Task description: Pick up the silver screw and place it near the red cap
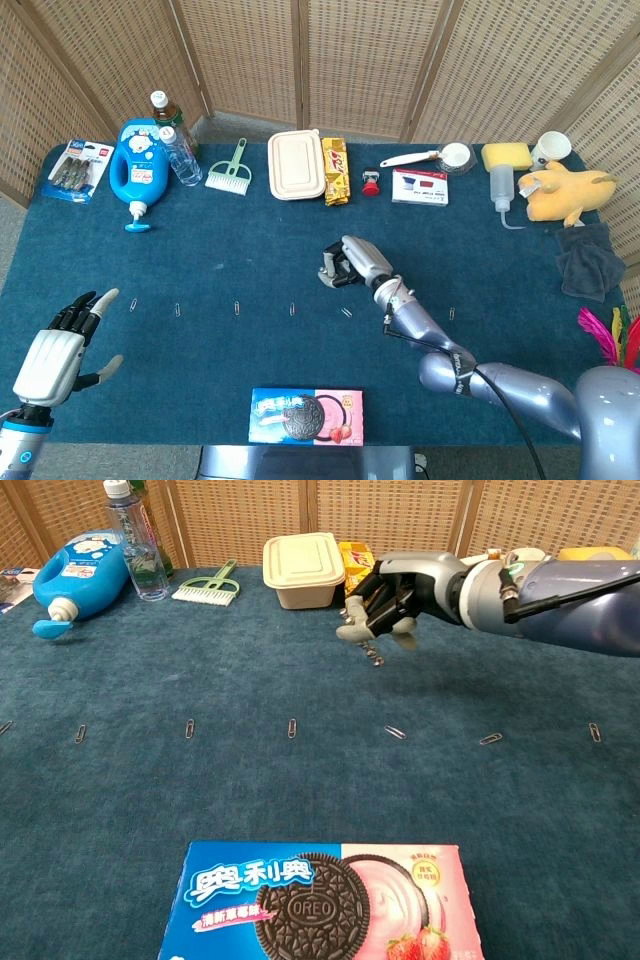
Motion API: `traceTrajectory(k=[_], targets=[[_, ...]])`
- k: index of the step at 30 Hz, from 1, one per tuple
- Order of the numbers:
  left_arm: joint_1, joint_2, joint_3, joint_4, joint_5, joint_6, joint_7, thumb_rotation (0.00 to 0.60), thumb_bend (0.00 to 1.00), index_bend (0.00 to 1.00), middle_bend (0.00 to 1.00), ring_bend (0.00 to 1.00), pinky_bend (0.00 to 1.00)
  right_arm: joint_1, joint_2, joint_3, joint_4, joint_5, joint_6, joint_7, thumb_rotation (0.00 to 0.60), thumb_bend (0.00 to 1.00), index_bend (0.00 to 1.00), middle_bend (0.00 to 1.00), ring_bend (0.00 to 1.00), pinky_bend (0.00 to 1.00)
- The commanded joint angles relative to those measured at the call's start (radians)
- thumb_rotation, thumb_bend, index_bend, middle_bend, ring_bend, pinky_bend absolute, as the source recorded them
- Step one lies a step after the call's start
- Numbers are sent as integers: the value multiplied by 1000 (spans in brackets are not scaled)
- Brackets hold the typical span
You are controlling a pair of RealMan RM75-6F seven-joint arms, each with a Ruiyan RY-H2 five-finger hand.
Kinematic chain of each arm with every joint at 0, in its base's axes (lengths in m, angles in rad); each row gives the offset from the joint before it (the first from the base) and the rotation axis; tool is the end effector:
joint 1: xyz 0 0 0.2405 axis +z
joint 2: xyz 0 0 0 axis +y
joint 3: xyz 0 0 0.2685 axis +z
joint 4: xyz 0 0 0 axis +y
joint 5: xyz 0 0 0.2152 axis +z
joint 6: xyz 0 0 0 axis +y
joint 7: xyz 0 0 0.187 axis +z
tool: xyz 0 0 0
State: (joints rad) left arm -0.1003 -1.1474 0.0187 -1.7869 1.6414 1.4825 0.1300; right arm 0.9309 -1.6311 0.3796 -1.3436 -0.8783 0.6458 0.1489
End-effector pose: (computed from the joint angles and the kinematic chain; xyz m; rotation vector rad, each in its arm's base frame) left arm -0.2614 0.2088 0.1182 -1.5373 -0.9322 -1.0152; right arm -0.0752 -0.4462 -0.0671 1.6689 -1.6870 1.1960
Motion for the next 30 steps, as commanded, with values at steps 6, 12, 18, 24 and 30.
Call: traceTrajectory(k=[6,12,18,24,30], targets=[[-2,2,0,-6,1,-1,6,600,417,9,175,97,182,33,-33,-11,-3,46,15,-47,600,430,673,928,959,807],[0,3,4,-8,4,2,6,600,416,9,175,97,182,54,-63,-10,-1,76,26,-66,600,430,672,927,958,807],[3,4,7,-4,6,7,-1,600,417,3,175,97,182,80,-102,-23,5,110,51,-114,600,430,672,927,958,806],[5,3,8,1,8,10,-9,600,416,0,175,96,182,111,-144,-25,12,162,73,-166,600,430,666,927,957,806],[6,2,9,5,10,13,-17,600,417,0,175,97,182,139,-184,-28,24,206,100,-219,600,431,664,927,955,804]])
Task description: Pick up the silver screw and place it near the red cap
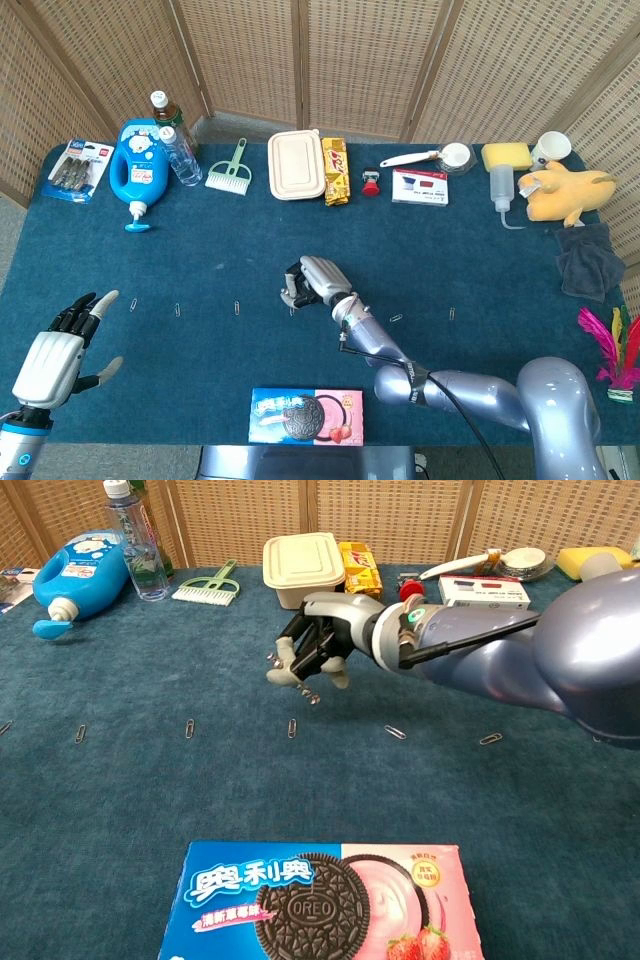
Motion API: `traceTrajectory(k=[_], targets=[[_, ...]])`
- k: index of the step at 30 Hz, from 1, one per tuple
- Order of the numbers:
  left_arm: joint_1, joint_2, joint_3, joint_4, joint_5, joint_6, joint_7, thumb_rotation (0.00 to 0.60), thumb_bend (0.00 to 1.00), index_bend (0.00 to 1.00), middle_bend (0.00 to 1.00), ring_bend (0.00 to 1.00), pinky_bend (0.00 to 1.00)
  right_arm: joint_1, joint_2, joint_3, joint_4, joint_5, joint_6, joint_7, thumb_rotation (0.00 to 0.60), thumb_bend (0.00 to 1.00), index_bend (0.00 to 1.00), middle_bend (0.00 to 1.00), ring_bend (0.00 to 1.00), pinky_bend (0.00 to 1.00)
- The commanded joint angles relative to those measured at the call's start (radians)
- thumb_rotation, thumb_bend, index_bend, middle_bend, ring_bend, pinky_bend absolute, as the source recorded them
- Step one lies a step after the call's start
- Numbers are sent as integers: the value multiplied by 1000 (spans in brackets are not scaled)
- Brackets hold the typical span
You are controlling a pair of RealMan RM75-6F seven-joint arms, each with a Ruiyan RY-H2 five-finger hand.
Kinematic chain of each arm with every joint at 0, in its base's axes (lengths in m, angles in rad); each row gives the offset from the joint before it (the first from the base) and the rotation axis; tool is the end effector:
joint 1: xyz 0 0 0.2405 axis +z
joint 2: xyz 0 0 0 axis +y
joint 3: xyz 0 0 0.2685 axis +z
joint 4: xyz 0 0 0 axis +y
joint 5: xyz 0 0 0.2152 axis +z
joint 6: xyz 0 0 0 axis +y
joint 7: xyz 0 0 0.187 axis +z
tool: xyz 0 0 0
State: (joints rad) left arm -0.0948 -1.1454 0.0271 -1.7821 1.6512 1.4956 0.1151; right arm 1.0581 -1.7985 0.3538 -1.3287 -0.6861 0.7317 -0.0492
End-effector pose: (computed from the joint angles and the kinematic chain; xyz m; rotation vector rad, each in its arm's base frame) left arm -0.2624 0.2056 0.1196 -1.5336 -0.9366 -1.0248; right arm -0.0219 -0.4169 -0.1269 1.7486 -1.6937 1.1395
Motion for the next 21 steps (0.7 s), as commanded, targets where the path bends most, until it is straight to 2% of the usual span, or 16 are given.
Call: traceTrajectory(k=[1,14,21], targets=[[0,0,1,1,1,1,-3,600,417,0,175,97,182,16,-24,-3,12,19,18,-28,600,431,664,927,954,804],[4,-1,5,14,2,5,-19,600,416,0,175,96,182,62,-104,-14,67,92,33,-120,600,434,658,927,953,803],[6,-3,6,25,0,5,-30,600,416,0,175,96,182,63,-113,-11,89,114,33,-143,600,434,656,927,953,802]])
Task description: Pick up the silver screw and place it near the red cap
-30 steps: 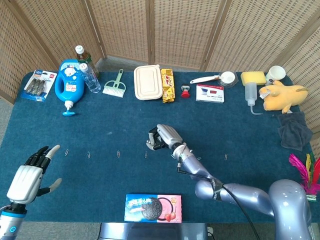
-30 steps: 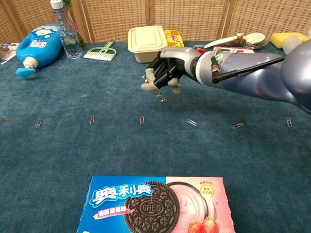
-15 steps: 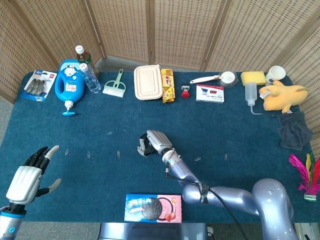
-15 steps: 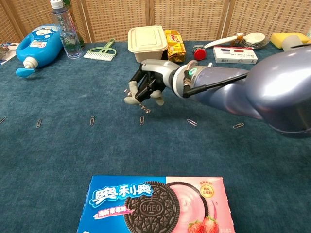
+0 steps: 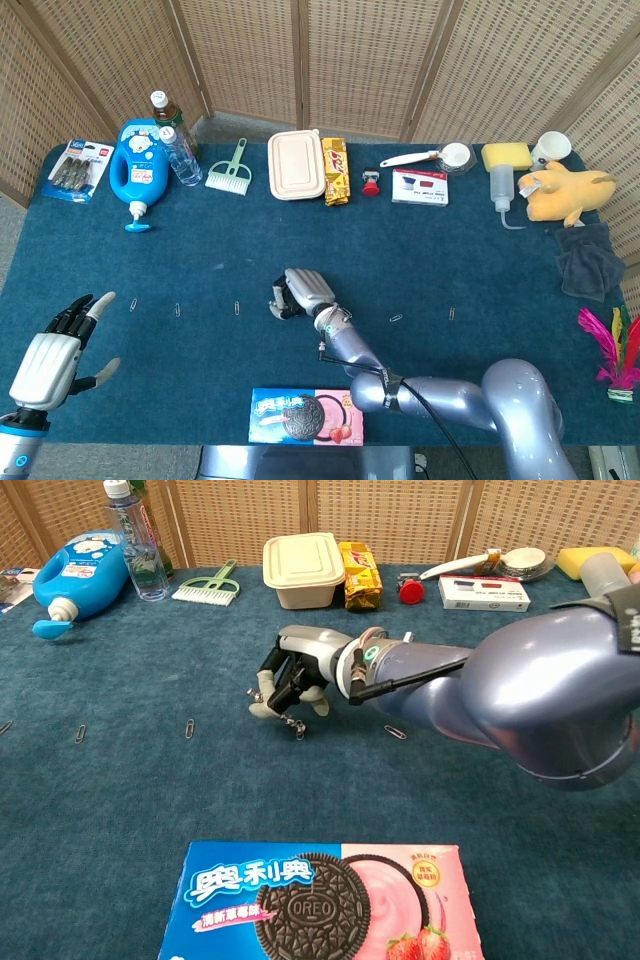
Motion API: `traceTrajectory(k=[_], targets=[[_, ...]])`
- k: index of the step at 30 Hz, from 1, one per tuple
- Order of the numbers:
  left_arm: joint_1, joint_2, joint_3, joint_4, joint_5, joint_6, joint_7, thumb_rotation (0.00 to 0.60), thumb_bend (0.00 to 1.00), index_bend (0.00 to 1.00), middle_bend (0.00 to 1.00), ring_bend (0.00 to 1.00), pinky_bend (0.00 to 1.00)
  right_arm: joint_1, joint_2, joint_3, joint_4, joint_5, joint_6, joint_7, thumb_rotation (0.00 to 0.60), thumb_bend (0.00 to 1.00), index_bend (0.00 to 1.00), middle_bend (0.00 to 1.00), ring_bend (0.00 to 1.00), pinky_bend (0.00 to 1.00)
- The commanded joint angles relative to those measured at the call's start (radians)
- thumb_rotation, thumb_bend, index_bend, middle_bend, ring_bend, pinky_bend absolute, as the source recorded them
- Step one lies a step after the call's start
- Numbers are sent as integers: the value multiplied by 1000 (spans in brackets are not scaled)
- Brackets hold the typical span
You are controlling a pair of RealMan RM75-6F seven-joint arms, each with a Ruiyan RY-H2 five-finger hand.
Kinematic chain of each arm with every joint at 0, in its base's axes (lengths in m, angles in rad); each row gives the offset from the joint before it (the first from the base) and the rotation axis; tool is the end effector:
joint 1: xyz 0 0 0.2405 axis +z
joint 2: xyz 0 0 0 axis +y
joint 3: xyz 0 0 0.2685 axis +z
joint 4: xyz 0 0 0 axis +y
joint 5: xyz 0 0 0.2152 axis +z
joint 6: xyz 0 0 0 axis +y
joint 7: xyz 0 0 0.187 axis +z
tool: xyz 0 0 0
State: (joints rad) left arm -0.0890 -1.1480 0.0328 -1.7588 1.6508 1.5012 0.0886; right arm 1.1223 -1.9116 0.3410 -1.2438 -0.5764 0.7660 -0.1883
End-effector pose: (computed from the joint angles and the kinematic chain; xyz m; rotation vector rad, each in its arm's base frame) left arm -0.2689 0.2033 0.1198 -1.5269 -0.9484 -1.0223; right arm -0.0113 -0.4057 -0.1623 1.7830 -1.6397 1.0416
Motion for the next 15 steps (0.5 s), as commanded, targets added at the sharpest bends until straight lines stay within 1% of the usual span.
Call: traceTrajectory(k=[1,4,8,15], targets=[[0,-1,1,3,0,0,-5,600,416,0,175,96,182,-2,1,2,6,5,0,-6,600,434,656,927,953,803],[0,0,-1,6,-2,0,-7,600,416,0,175,96,182,-4,10,6,9,4,5,-14,600,435,657,927,953,803],[-6,-2,-2,6,-3,-9,-5,600,416,0,175,96,182,-14,52,28,-18,0,21,-17,600,435,659,927,953,803],[-16,-10,-6,-4,2,-19,7,600,417,0,175,95,182,-58,166,52,-90,2,38,-11,600,435,654,927,952,802]])
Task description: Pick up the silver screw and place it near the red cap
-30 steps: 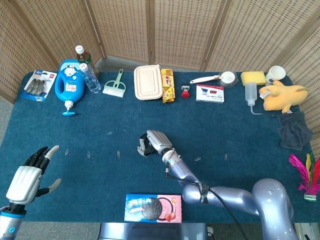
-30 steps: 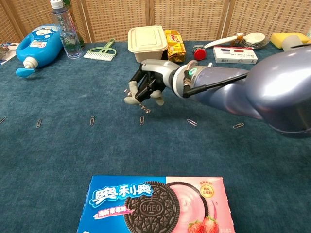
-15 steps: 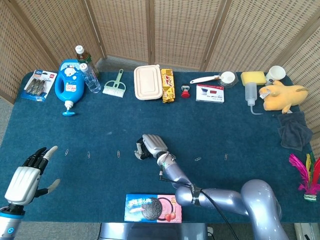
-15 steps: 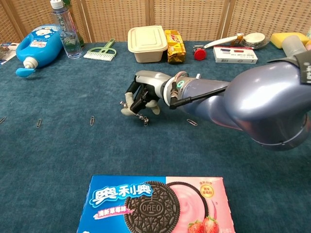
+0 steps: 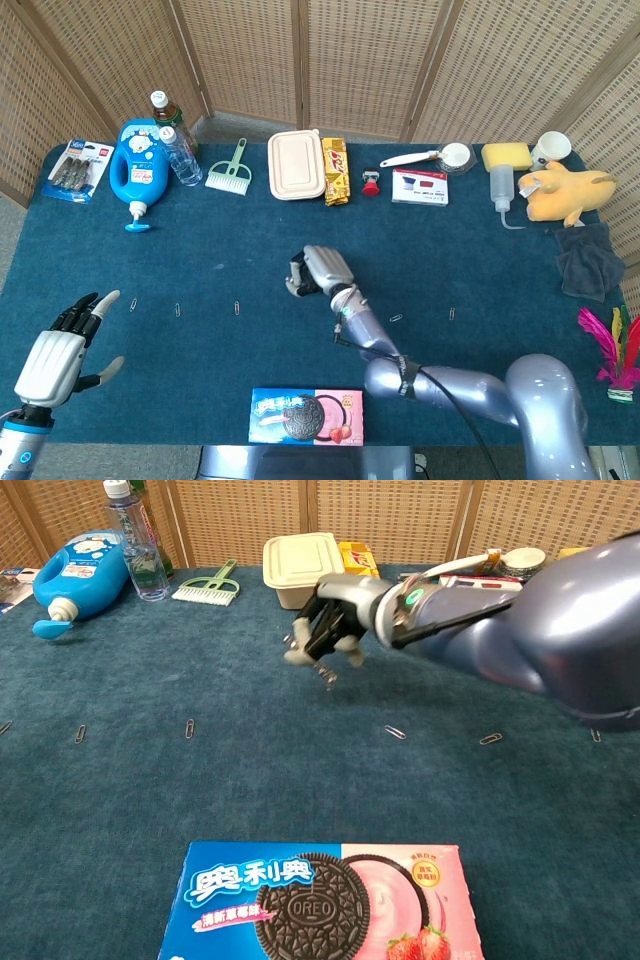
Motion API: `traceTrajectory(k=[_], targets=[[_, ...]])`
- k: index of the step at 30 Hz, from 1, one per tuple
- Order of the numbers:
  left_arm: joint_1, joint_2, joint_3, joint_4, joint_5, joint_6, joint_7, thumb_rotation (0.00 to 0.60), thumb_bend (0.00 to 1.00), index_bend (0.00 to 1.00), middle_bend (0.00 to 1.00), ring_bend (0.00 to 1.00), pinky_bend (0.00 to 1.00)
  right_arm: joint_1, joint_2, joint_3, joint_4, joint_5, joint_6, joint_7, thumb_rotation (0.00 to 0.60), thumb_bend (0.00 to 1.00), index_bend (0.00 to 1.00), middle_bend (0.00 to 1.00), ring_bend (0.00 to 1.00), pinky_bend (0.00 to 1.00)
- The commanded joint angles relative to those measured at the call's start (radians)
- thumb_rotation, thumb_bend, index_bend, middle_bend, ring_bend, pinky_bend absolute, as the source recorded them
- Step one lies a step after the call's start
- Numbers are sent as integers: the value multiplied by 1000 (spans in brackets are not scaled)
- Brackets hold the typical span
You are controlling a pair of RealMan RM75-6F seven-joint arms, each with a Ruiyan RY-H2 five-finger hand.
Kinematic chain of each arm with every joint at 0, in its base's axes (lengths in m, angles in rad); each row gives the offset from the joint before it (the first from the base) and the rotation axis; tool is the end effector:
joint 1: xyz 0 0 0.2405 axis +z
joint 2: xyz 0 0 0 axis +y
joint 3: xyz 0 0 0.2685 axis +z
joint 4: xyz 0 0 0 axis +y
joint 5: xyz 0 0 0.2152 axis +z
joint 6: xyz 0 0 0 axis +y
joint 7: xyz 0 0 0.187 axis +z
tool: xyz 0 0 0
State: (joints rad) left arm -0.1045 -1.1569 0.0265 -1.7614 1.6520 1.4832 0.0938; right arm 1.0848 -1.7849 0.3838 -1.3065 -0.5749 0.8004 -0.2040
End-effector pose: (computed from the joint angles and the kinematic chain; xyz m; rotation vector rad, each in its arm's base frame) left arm -0.2640 0.2083 0.1149 -1.5452 -0.9482 -1.0327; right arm -0.0276 -0.4408 -0.1076 1.6768 -1.5675 1.1007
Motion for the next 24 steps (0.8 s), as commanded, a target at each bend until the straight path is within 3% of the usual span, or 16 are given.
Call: traceTrajectory(k=[1,10,24], targets=[[-1,-1,1,-2,1,-1,4,600,416,0,175,94,182,-30,64,8,-41,-2,-13,11,600,435,651,927,952,801],[8,0,8,-8,-2,5,9,600,416,0,175,92,182,-110,198,-9,-67,-57,-21,62,600,435,634,913,941,786],[16,8,14,-24,3,13,20,600,416,0,176,92,182,-156,262,-67,39,-58,-54,56,600,435,574,868,901,678]])
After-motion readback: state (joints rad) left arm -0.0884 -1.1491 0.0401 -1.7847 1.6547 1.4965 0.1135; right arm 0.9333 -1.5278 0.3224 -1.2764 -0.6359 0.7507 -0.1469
